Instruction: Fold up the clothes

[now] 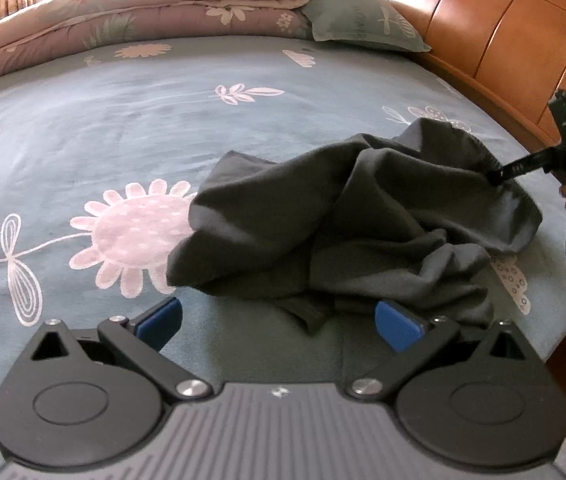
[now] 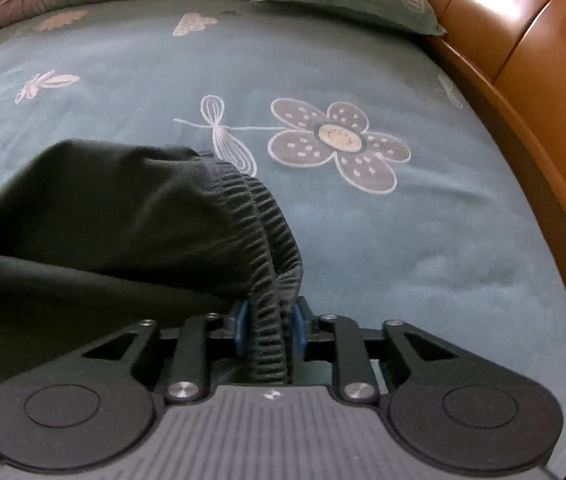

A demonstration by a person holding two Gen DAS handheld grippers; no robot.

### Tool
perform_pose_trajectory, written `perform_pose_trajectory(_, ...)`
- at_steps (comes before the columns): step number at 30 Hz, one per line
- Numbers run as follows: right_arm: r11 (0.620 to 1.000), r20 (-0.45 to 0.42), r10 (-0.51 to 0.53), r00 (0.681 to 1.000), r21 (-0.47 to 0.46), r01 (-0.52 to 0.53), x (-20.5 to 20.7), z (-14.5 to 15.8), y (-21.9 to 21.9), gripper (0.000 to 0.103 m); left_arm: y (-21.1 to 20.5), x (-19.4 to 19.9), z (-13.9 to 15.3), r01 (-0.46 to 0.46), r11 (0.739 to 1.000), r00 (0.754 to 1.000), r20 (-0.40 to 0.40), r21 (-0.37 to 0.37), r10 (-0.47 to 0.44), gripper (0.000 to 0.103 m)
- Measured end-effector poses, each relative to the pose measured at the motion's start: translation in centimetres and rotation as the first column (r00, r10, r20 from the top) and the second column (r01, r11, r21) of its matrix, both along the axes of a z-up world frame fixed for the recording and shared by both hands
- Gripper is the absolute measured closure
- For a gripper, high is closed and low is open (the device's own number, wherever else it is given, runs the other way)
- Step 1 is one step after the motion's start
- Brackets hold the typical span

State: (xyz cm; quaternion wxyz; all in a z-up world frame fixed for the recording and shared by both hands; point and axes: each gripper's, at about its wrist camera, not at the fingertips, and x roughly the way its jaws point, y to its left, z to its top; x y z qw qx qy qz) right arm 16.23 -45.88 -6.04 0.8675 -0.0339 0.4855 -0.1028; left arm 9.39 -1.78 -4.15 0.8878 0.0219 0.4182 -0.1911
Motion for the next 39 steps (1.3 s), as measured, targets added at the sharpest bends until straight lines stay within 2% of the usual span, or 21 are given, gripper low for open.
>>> perform_pose_trajectory(3, 1.000, 0.042, -0.012, 0.999, -0.003, 0.012, -0.9, 1.3, 0.3, 0.063, 0.0, -0.1, 0.2, 0.002, 1.000, 1.000, 0.016, 0.017, -0.002, 0.001)
perform_pose_trajectory(5, 1.000, 0.086, -0.004, 0.996, 0.001, 0.004, -2.0, 2.9, 0.8, 0.051, 0.2, -0.1, 0.2, -0.004, 1.000, 1.000, 0.017, 0.010, 0.003, 0.001)
perform_pose_trajectory(8, 0.998, 0.141, 0.057, 0.988, 0.024, -0.061, -3.7, 4.8, 2.4, 0.047, 0.4, -0.2, 0.3, -0.010, 1.000, 1.000, 0.016, -0.001, 0.010, 0.001)
perform_pose_trajectory(10, 0.988, 0.163, 0.129, 0.978, 0.063, -0.141, -5.3, 5.6, 3.8, 0.046, 0.3, -0.3, 0.4, -0.006, 1.000, 1.000, 0.016, -0.003, 0.006, 0.001)
perform_pose_trajectory(13, 0.950, 0.159, 0.241, 0.958, 0.163, -0.266, -7.5, 5.2, 6.2, 0.046, 0.1, -0.6, 0.4, 0.011, 1.000, 1.000, 0.018, 0.001, -0.011, 0.001)
perform_pose_trajectory(17, 0.910, 0.083, 0.404, 0.911, 0.068, -0.410, -10.5, 2.7, 10.6, 0.046, -0.2, -1.2, 0.3, 0.036, 0.999, 0.999, 0.015, 0.008, -0.036, 0.001)
perform_pose_trajectory(19, 0.884, 0.038, 0.464, 0.885, 0.051, -0.465, -11.2, 1.6, 12.5, 0.046, -0.4, -1.5, 0.3, 0.038, 0.999, 0.999, 0.017, 0.017, -0.038, 0.001)
perform_pose_trajectory(22, 0.850, 0.031, 0.523, 0.852, 0.046, -0.524, -11.8, 1.1, 14.7, 0.046, -0.2, -1.7, 0.1, 0.032, 0.999, 0.999, 0.013, 0.023, -0.032, 0.001)
perform_pose_trajectory(24, 0.836, 0.047, 0.544, 0.837, 0.044, -0.546, -11.8, 1.6, 15.4, 0.046, 0.1, -1.8, 0.1, 0.029, 0.999, 0.999, 0.013, 0.024, -0.029, 0.001)
perform_pose_trajectory(31, 0.835, 0.076, 0.541, 0.838, 0.066, -0.546, -11.6, 2.3, 16.1, 0.046, 1.8, 0.6, 0.3, 0.024, 0.997, 0.995, 0.091, 0.069, -0.031, 0.001)
perform_pose_trajectory(36, 0.829, 0.099, 0.544, 0.833, 0.085, -0.552, -11.3, 3.4, 16.0, 0.046, 2.3, 2.6, 0.4, 0.026, 0.995, 0.997, 0.075, 0.099, -0.033, 0.001)
perform_pose_trajectory(39, 0.805, 0.142, 0.573, 0.807, 0.088, -0.587, -10.1, 5.6, 16.1, 0.046, 2.5, 2.6, 0.3, 0.044, 0.996, 0.996, 0.068, 0.083, -0.049, 0.001)
